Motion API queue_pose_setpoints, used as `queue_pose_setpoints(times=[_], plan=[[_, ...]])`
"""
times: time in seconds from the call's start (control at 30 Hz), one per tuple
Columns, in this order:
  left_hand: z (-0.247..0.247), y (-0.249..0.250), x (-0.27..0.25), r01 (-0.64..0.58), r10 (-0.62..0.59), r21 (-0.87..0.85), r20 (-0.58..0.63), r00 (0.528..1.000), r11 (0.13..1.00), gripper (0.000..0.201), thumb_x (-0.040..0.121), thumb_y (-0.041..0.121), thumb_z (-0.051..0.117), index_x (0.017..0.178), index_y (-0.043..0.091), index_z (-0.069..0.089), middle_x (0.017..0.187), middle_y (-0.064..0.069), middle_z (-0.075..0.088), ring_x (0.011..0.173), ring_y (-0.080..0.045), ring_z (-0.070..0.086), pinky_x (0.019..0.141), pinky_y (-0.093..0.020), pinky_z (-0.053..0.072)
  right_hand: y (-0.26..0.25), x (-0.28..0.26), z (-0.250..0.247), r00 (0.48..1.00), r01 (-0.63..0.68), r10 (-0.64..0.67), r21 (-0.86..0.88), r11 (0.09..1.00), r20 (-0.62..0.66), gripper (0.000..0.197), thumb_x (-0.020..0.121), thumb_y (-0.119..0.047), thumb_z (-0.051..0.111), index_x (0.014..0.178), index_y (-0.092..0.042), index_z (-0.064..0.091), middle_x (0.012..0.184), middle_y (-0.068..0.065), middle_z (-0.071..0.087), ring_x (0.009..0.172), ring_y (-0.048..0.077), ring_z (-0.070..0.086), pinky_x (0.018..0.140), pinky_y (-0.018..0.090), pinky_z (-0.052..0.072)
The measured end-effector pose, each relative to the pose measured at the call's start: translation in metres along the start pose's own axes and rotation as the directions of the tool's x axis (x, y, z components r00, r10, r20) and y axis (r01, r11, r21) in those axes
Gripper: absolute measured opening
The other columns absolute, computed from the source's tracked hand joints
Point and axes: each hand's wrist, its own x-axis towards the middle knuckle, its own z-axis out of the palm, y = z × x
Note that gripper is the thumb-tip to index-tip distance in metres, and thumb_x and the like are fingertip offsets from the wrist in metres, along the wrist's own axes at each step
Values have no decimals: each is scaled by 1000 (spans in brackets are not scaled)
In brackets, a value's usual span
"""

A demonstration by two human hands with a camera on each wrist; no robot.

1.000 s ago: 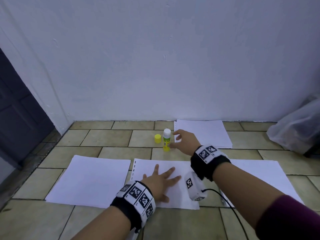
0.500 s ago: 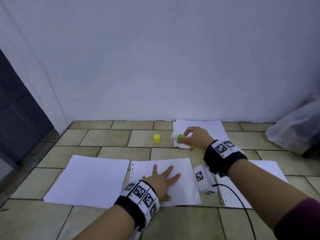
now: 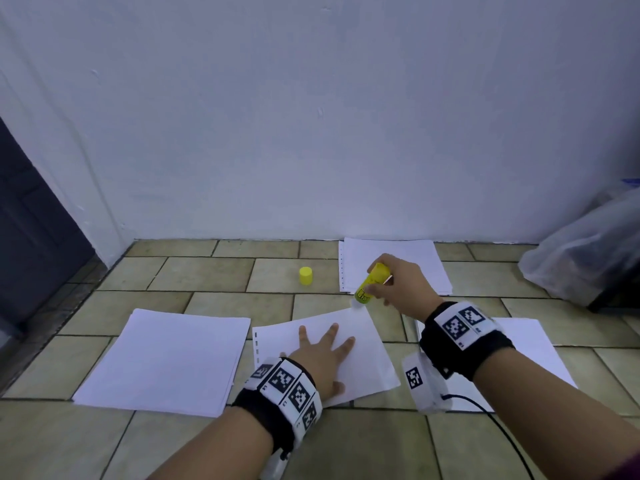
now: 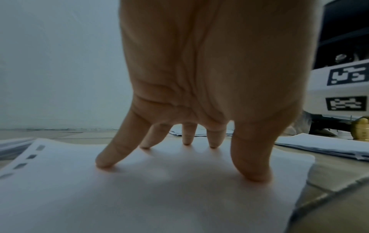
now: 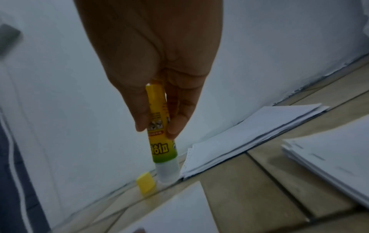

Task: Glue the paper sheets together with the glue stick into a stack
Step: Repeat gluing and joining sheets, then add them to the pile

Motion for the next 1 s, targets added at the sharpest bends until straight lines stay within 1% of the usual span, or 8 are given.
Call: queue_pose_setpoints(times=[0.07, 0.27, 0.4, 0.53, 0.63, 0.8, 0.9, 1.0], plan=[[-1, 1, -1, 0, 0, 4, -8, 1000, 1000, 77, 98, 40, 45, 150, 41, -11, 157, 12, -23, 142, -46, -18, 104, -68, 29, 1, -3, 11, 999, 10, -8, -69, 998, 35, 23, 82, -14, 70, 98, -13, 53, 84, 8, 60, 67, 21, 56, 63, 33, 51], [0, 1, -2, 0, 0, 0, -29, 1000, 1000, 77, 98, 40, 46, 150, 41, -11, 158, 11, -22, 142, -44, -18, 105, -67, 28, -2, -6, 26, 995, 21, 5, -262, 965, 98, 29, 89, -18, 61, 112, -7, 48, 94, 11, 58, 82, 26, 54, 64, 28, 40], [2, 0, 0, 1, -1, -4, -44, 999, 1000, 77, 98, 40, 46, 150, 41, -10, 158, 11, -21, 143, -44, -17, 105, -67, 28, -7, -13, 24, 983, 75, -13, -340, 937, 181, 26, 89, -16, 59, 112, -9, 48, 103, 14, 62, 88, 30, 58, 73, 36, 50], [4, 0, 0, -1, 0, -12, -56, 998, 1000, 77, 98, 39, 48, 151, 39, -8, 158, 12, -20, 143, -43, -17, 105, -66, 29, -8, -31, 15, 973, 117, -31, -370, 921, 230, 26, 90, -16, 60, 112, -9, 49, 97, 12, 59, 76, 24, 53, 67, 32, 46], [4, -1, 1, -17, 15, -20, -77, 997, 1000, 73, 96, 38, 51, 151, 35, 4, 159, 10, -14, 143, -44, -13, 104, -65, 33, -5, -48, 7, 963, 150, -52, -369, 917, 263, 23, 89, -16, 62, 109, -12, 51, 91, 5, 58, 78, 20, 51, 66, 28, 44], [-7, -3, 0, -60, 67, 64, -121, 990, 996, 72, 89, 42, 61, 148, 28, 22, 156, -3, 10, 135, -43, 17, 103, -51, 39, 5, -68, -3, 942, 191, -57, -386, 903, 331, 19, 88, -13, 61, 100, -19, 48, 71, -12, 45, 61, 5, 45, 51, 16, 33], [-13, -4, -1, -64, 71, 67, -123, 990, 996, 74, 88, 44, 62, 148, 29, 23, 156, -2, 13, 135, -41, 19, 105, -48, 37, 5, -72, -7, 926, 201, -35, -411, 889, 377, 23, 87, -15, 62, 96, -26, 43, 75, -8, 46, 68, 14, 49, 52, 16, 32], [-15, -6, -1, -64, 72, 76, -99, 993, 995, 72, 90, 45, 59, 150, 34, 21, 158, 0, 10, 138, -41, 16, 108, -47, 34, 3, -72, -10, 912, 192, -5, -417, 888, 409, 23, 87, -15, 62, 98, -26, 45, 78, -6, 46, 72, 17, 50, 54, 16, 34]])
